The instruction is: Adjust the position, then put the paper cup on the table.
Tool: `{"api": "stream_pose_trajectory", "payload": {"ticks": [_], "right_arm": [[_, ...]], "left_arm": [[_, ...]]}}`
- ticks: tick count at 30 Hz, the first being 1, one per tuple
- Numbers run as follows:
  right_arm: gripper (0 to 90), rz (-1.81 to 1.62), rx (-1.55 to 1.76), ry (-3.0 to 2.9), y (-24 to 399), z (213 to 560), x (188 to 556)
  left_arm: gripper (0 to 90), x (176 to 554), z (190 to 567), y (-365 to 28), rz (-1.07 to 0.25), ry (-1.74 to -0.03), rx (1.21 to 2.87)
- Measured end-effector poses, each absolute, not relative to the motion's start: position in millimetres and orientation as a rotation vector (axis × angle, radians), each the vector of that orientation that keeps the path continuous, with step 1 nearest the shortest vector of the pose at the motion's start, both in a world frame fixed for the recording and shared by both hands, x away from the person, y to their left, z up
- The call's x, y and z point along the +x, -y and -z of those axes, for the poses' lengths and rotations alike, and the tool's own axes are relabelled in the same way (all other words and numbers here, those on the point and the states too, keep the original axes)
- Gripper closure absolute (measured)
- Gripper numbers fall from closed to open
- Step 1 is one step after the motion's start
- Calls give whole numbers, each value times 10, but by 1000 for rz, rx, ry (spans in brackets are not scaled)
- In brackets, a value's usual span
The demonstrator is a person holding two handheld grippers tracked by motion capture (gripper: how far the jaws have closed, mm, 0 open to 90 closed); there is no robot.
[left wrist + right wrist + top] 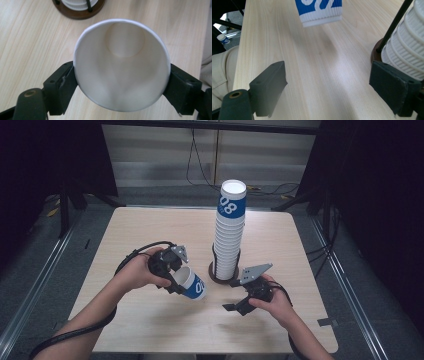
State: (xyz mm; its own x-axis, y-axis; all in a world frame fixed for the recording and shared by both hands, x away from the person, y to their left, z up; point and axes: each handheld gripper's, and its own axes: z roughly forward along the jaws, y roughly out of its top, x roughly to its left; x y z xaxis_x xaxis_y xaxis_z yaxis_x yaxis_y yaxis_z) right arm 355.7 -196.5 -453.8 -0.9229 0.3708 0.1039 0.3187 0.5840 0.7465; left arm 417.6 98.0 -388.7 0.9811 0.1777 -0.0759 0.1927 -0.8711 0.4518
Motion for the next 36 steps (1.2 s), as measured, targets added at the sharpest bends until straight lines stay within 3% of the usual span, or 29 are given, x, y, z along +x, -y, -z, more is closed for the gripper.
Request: {"api": "stream_pose_trajectory", "payload": {"ticks": [11, 27, 36], "right_arm": [[133, -1276, 612, -2735, 2018, 4579, 3521], [134, -1277, 635, -2733, 2069, 4682, 3495], [134, -1275, 637, -2735, 2075, 4708, 3493]], "left_arm": [[188, 4162, 3905, -990, -3, -284, 2751], [186, 4147, 3994, -912, 35, -261, 2838], [172, 4110, 4037, -808, -27, -216, 2860]]}}
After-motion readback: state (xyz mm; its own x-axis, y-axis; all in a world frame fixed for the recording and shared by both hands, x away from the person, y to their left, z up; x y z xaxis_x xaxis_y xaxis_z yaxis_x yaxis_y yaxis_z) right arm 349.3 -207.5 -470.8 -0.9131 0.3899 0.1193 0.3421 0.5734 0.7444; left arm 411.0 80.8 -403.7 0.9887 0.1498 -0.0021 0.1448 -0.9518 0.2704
